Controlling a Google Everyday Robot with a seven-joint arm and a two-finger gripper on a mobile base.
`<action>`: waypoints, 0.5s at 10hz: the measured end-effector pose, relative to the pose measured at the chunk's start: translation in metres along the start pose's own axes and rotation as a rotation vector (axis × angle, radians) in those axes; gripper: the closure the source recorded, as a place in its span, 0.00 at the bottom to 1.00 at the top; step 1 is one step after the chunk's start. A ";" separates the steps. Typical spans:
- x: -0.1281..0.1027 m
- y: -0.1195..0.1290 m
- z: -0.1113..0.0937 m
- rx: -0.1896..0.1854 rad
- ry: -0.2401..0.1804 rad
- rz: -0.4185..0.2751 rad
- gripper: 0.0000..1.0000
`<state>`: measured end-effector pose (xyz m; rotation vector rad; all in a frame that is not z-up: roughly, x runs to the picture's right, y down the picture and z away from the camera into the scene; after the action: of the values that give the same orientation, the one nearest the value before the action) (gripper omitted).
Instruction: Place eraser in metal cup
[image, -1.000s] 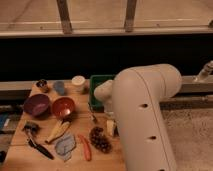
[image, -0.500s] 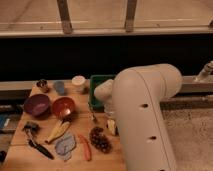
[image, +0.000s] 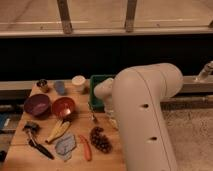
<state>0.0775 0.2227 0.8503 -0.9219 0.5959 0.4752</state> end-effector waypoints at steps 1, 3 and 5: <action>0.004 0.001 -0.001 -0.003 0.004 -0.001 0.84; 0.004 0.001 -0.002 -0.003 0.004 -0.001 0.84; 0.004 0.001 -0.002 -0.003 0.003 -0.002 0.84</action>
<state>0.0787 0.2222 0.8462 -0.9262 0.5967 0.4733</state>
